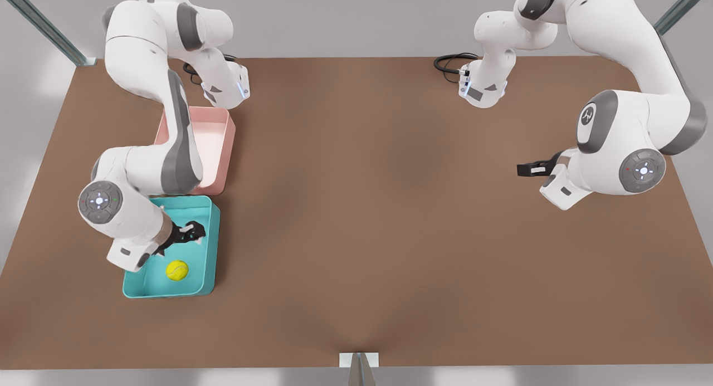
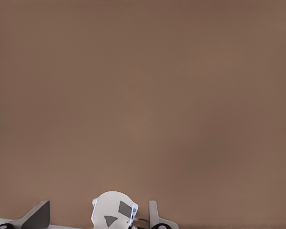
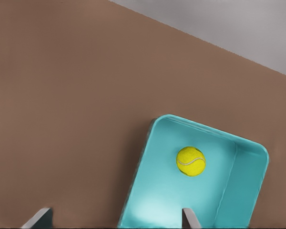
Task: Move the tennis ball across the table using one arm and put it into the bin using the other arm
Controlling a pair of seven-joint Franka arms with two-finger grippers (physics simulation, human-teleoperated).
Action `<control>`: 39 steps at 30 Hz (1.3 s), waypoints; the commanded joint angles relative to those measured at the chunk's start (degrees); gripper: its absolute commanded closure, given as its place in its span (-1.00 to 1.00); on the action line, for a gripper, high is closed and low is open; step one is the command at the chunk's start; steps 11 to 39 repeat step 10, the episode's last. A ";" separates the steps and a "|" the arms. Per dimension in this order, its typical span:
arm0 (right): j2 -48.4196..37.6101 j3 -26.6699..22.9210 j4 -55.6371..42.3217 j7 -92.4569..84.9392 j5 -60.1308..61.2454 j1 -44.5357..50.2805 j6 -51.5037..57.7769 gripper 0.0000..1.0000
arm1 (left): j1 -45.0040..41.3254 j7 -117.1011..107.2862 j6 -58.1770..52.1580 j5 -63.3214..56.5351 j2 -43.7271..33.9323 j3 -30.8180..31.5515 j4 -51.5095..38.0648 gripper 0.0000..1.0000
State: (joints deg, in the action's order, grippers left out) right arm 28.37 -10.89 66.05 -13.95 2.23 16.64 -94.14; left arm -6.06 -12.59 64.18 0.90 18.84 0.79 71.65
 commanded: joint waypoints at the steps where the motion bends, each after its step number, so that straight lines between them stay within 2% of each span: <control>1: -3.83 4.08 -2.07 26.34 -2.23 -2.47 23.39 -1.00 | 0.00 -0.06 -0.02 -0.03 -0.03 0.01 -0.02 -1.00; 2: -9.28 10.00 4.07 25.99 -2.23 -8.80 21.99 -1.00 | 0.00 -0.06 -0.02 0.06 -0.03 0.01 -0.02 -1.00; 4: -16.41 11.50 12.52 25.46 -2.14 -12.42 18.03 -1.00 | 0.08 -0.06 -0.11 0.06 -0.12 0.01 -0.02 -1.00; 6: -18.70 11.94 15.87 25.29 -2.67 -12.86 16.97 -1.00 | 0.08 -0.06 -0.11 0.06 -0.12 0.01 -0.02 -1.00; 39: -19.93 11.94 16.92 25.29 -2.76 -12.77 16.62 -1.00 | 0.08 -0.06 -0.11 0.06 -0.12 0.01 -0.02 -1.00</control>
